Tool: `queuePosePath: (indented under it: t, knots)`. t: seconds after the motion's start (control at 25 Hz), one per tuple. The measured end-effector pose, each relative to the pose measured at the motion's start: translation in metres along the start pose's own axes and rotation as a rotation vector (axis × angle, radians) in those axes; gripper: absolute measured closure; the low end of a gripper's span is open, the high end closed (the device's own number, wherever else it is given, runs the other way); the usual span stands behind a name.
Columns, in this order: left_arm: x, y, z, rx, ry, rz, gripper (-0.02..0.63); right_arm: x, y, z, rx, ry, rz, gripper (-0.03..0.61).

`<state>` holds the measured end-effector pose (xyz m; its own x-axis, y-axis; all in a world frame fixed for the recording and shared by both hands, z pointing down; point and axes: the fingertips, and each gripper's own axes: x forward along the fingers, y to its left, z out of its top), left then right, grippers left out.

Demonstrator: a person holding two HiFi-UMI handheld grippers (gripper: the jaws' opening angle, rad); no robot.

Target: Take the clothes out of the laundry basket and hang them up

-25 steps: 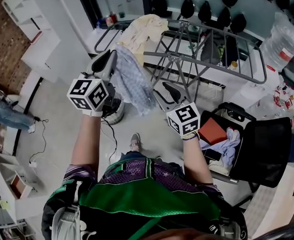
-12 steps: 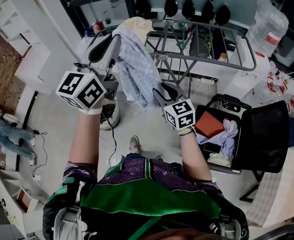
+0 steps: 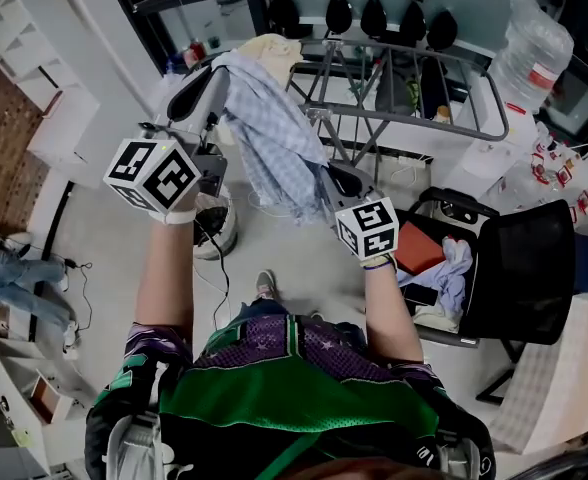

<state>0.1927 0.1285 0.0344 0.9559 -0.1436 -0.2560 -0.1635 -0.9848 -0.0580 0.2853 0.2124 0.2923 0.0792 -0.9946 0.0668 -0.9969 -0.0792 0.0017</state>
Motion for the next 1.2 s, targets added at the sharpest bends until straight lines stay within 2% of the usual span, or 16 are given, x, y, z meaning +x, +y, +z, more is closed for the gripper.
queuePosePath:
  t: [0.28, 0.52, 0.76, 0.92, 1.08, 1.2]
  knots:
    - [-0.008, 0.045, -0.015, -0.021, 0.035, 0.081, 0.572, -0.018, -0.052, 0.047, -0.002, -0.084, -0.114, 0.569]
    - [0.007, 0.094, -0.044, -0.044, 0.076, 0.094, 0.572, -0.007, -0.085, 0.082, -0.046, -0.13, -0.175, 0.569]
    - [0.049, 0.129, -0.058, -0.073, 0.057, 0.025, 0.572, 0.04, -0.113, 0.073, -0.058, -0.063, -0.204, 0.569]
    - [0.084, 0.156, -0.056, -0.081, 0.031, -0.034, 0.572, 0.084, -0.126, 0.065, -0.069, 0.011, -0.166, 0.564]
    - [0.122, 0.189, -0.056, -0.103, 0.009, -0.078, 0.572, 0.128, -0.136, 0.064, -0.115, 0.087, -0.14, 0.483]
    - [0.152, 0.201, -0.064, -0.134, 0.018, -0.126, 0.572, 0.145, -0.151, 0.076, -0.099, 0.085, -0.18, 0.482]
